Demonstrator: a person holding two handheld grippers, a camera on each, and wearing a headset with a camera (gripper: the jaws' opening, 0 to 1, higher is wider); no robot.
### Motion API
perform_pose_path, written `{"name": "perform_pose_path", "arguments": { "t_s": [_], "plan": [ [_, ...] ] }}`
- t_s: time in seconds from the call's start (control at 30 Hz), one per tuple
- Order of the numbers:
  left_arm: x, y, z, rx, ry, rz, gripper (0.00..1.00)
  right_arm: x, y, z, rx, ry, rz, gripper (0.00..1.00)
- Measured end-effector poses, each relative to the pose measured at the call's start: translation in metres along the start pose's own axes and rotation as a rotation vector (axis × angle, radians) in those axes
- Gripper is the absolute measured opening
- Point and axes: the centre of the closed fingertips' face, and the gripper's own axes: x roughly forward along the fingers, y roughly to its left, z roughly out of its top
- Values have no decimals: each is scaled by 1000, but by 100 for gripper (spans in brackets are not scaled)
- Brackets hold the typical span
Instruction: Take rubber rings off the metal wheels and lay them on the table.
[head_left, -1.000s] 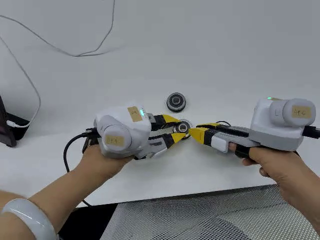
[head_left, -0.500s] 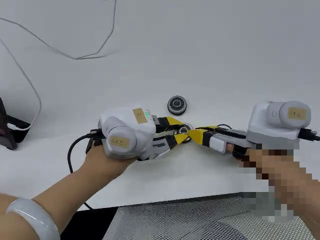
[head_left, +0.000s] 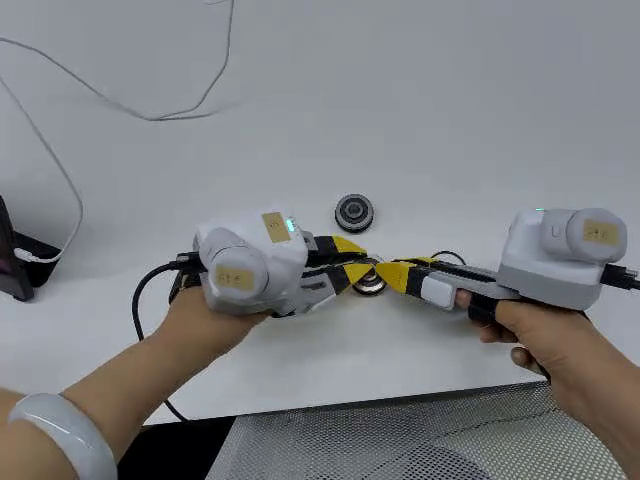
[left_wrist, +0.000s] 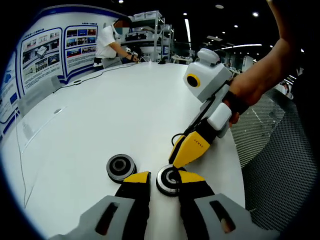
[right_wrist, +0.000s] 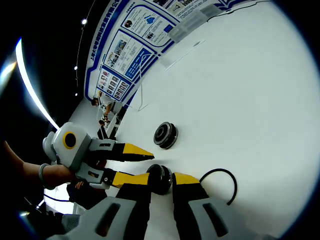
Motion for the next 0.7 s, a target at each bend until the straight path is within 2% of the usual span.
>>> {"name": "perform_pose_path", "arguments": {
  "t_s": [0.03,0.1,0.27,0.33,0.4,0.43,0.7],
  "plan": [
    [-1,-3,-1,-2,7,-10,26,-1,0,0,0,-1,-1,18],
    [-3,-9,-1,49,20,-28,20,-3,1,0,0,-4,-1,18],
    [-2,-18,-2,52,21,-42,17,-4,0,0,4,-7,-3,17],
    [1,-18,-1,71,26,-33,15,-3,1,-1,2,-6,2,17],
    [3,-17,-3,56,44,-33,14,-2,3,-1,1,-4,4,17],
    [4,-16,-2,86,33,-30,14,-2,4,-2,2,-3,5,17],
    [4,-19,-2,96,41,-24,14,1,3,-5,2,8,5,17]
  ]
}}
